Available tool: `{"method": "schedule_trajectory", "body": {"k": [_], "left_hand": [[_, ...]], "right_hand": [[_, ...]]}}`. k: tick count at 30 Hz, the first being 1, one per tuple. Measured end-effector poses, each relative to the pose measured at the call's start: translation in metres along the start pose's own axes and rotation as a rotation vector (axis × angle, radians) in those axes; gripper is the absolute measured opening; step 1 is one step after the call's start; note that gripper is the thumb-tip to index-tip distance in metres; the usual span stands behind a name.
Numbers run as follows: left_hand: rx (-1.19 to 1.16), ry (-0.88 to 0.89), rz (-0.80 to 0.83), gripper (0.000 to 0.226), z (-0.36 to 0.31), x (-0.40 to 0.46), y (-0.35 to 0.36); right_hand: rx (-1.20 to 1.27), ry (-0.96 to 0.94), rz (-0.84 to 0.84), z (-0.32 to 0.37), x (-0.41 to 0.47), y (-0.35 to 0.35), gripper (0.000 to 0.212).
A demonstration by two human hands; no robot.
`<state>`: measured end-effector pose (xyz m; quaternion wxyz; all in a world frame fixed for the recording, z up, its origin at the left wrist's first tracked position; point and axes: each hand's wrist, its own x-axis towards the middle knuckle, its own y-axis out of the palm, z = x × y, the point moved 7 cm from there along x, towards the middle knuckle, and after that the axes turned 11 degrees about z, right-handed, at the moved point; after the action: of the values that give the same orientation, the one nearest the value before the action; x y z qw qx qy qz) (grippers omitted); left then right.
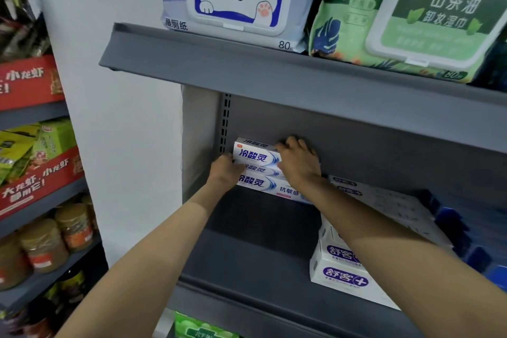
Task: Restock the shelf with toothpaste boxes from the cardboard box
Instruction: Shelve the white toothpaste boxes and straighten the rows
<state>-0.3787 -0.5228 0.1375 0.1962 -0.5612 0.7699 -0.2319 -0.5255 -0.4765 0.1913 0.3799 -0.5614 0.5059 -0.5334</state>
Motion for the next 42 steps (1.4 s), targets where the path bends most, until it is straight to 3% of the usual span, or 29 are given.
{"method": "schedule_trajectory", "body": {"k": [5, 8, 15, 18, 21, 23, 27, 32, 42], "left_hand": [[0.461, 0.116, -0.202, 0.044, -0.02, -0.027, -0.007], [0.639, 0.236, -0.227, 0.04, -0.036, -0.054, 0.0], [0.973, 0.34, -0.28, 0.03, -0.058, -0.153, 0.0], [0.995, 0.42, -0.297, 0.014, -0.057, -0.213, 0.0], [0.917, 0.454, -0.344, 0.02, -0.037, -0.268, -0.001], [0.821, 0.458, -0.282, 0.009, -0.018, -0.309, 0.003], [0.818, 0.282, -0.189, 0.024, 0.039, -0.375, 0.006], [0.752, 0.077, 0.005, 0.024, 0.139, -0.446, 0.008], [0.774, -0.336, 0.238, 0.03, 0.311, -0.516, -0.044]], "right_hand": [[0.177, 0.096, -0.028, -0.002, -0.03, -0.015, 0.045], [0.292, 0.099, 0.003, 0.007, -0.055, -0.026, 0.044], [0.453, 0.066, 0.153, 0.036, -0.142, -0.039, 0.038], [0.51, 0.021, 0.146, 0.05, -0.199, -0.046, 0.031], [0.544, -0.026, 0.183, 0.069, -0.261, -0.046, 0.026], [0.574, -0.051, 0.206, 0.085, -0.3, -0.041, 0.023], [0.637, -0.092, 0.284, 0.13, -0.369, -0.024, 0.023], [0.612, -0.159, 0.433, 0.203, -0.435, 0.014, 0.025], [0.59, -0.215, 0.676, 0.355, -0.48, 0.092, 0.023]]}}
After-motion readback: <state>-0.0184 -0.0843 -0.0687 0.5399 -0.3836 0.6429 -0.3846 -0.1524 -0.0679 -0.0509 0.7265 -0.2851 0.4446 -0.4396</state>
